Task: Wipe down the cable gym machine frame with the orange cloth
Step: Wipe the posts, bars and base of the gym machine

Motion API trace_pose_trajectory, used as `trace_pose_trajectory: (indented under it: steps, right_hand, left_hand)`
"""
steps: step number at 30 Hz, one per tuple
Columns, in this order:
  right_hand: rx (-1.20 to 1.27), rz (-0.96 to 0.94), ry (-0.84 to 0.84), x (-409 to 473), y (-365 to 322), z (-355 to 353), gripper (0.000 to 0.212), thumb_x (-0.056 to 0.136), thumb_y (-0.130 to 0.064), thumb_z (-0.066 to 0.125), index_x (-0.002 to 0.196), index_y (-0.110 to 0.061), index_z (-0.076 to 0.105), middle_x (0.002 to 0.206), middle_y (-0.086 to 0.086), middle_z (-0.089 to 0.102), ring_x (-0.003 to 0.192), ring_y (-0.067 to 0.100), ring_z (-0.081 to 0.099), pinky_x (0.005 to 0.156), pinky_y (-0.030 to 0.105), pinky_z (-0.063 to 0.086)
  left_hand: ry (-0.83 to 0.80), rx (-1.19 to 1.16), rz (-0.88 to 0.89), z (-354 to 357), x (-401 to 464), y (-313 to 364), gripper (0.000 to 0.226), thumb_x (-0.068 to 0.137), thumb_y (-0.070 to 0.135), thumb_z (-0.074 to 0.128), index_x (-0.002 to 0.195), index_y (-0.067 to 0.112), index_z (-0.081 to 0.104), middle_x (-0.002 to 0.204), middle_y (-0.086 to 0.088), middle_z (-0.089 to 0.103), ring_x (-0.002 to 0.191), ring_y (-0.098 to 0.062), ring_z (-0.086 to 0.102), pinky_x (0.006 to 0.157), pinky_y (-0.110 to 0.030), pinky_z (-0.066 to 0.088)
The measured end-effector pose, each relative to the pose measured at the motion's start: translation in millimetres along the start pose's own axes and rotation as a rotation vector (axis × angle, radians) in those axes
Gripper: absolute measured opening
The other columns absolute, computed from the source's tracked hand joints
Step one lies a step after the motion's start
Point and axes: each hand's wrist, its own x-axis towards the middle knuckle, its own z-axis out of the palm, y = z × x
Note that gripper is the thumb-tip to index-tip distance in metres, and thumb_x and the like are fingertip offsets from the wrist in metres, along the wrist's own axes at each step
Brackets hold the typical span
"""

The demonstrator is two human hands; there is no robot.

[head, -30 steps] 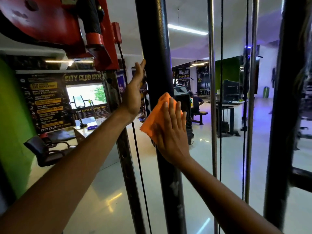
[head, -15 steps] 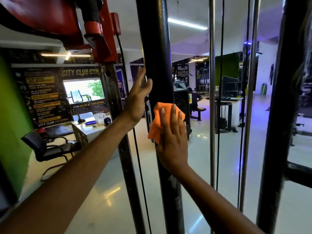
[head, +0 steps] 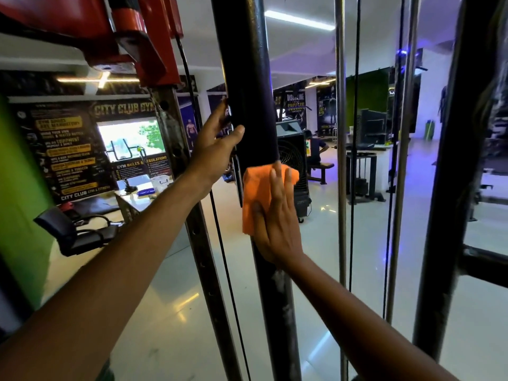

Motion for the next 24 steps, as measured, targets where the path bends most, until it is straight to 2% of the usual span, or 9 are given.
trace_pose_trajectory:
  steps: [2, 5, 9, 11, 14, 16, 18, 21, 24]
  right_hand:
    - [0.001, -0.017, -0.002, 29.3, -10.0, -6.7, 0.073, 0.107, -0.017, 0.053, 0.171, -0.005, 0.019, 0.182, 0.011, 0.004, 0.168, 0.036, -0.006, 0.127, 0.072, 0.020]
    - [-0.082, -0.068, -0.003, 51.8, -18.2, -8.2, 0.072, 0.107, -0.019, 0.053, 0.171, -0.009, 0.023, 0.181, 0.015, 0.002, 0.168, 0.036, -0.007, 0.128, 0.071, 0.017]
    - [-0.133, 0.000, -0.036, -6.4, -9.3, -0.3, 0.069, 0.107, -0.024, 0.054, 0.171, -0.015, 0.028, 0.181, 0.015, -0.005, 0.167, 0.037, -0.009, 0.127, 0.072, 0.016]
    - [-0.125, 0.035, -0.067, -38.6, -4.1, 4.2, 0.070, 0.106, -0.024, 0.054, 0.171, -0.014, 0.028, 0.182, 0.014, -0.005, 0.167, 0.039, -0.008, 0.127, 0.073, 0.013]
    - [-0.074, 0.055, -0.026, -26.9, -7.9, 8.6, 0.066, 0.112, -0.036, 0.047, 0.171, -0.014, 0.028, 0.182, 0.012, -0.003, 0.168, 0.037, -0.005, 0.128, 0.072, 0.013]
    - [-0.020, 0.069, 0.043, 6.1, -16.7, 11.9, 0.061, 0.113, -0.043, 0.045, 0.167, -0.020, 0.028, 0.182, 0.010, 0.000, 0.168, 0.034, -0.001, 0.129, 0.069, 0.016]
    - [-0.016, 0.076, 0.103, 34.1, -21.2, 16.1, 0.055, 0.115, -0.039, 0.049, 0.163, -0.022, 0.029, 0.182, 0.010, 0.004, 0.168, 0.034, 0.002, 0.129, 0.068, 0.020]
    - [-0.097, 0.027, 0.123, 26.5, -9.9, 20.0, 0.066, 0.113, -0.030, 0.060, 0.166, -0.024, 0.021, 0.181, 0.016, 0.004, 0.168, 0.038, 0.001, 0.127, 0.069, 0.024]
    - [-0.132, 0.062, 0.040, -37.9, 12.7, 21.9, 0.072, 0.111, -0.030, 0.063, 0.168, -0.025, 0.019, 0.181, 0.015, 0.000, 0.167, 0.040, 0.002, 0.123, 0.069, 0.033]
  left_hand:
    - [0.015, -0.036, -0.034, -1.2, 1.0, 0.1, 0.056, 0.108, 0.021, 0.062, 0.158, 0.039, 0.046, 0.146, 0.009, 0.063, 0.137, -0.014, 0.058, 0.115, -0.051, 0.051]
    - [0.005, -0.059, -0.064, -3.1, -1.1, -3.4, 0.056, 0.106, 0.027, 0.062, 0.158, 0.041, 0.048, 0.146, 0.011, 0.064, 0.136, -0.017, 0.060, 0.115, -0.056, 0.049]
    - [-0.025, -0.069, -0.067, 0.0, -13.5, -12.5, 0.059, 0.104, 0.023, 0.063, 0.158, 0.042, 0.048, 0.143, 0.009, 0.066, 0.135, -0.017, 0.062, 0.115, -0.055, 0.050]
    - [-0.047, -0.075, -0.088, 0.7, -20.5, -18.8, 0.053, 0.108, 0.022, 0.059, 0.156, 0.043, 0.049, 0.143, 0.008, 0.065, 0.133, -0.014, 0.063, 0.115, -0.053, 0.051]
    - [-0.090, -0.111, -0.123, -1.1, -27.2, -22.1, 0.039, 0.114, 0.034, 0.044, 0.150, 0.046, 0.052, 0.148, 0.007, 0.063, 0.138, -0.020, 0.059, 0.116, -0.059, 0.047]
    - [-0.090, -0.142, -0.140, -3.9, -27.1, -19.9, 0.040, 0.109, 0.048, 0.041, 0.145, 0.043, 0.058, 0.148, 0.005, 0.064, 0.137, -0.027, 0.061, 0.113, -0.062, 0.050]
    - [-0.066, -0.147, -0.148, -6.1, -24.9, -17.0, 0.046, 0.103, 0.054, 0.042, 0.143, 0.038, 0.060, 0.144, 0.004, 0.067, 0.131, -0.030, 0.065, 0.108, -0.060, 0.054]
    - [-0.057, -0.112, -0.134, -3.7, -25.2, -19.4, 0.046, 0.111, 0.046, 0.041, 0.153, 0.031, 0.053, 0.144, 0.004, 0.066, 0.131, -0.026, 0.065, 0.107, -0.056, 0.057]
    - [-0.065, -0.079, -0.127, 2.6, -31.6, -30.8, 0.035, 0.115, 0.033, 0.045, 0.148, 0.040, 0.055, 0.144, 0.006, 0.066, 0.135, -0.019, 0.062, 0.112, -0.054, 0.053]
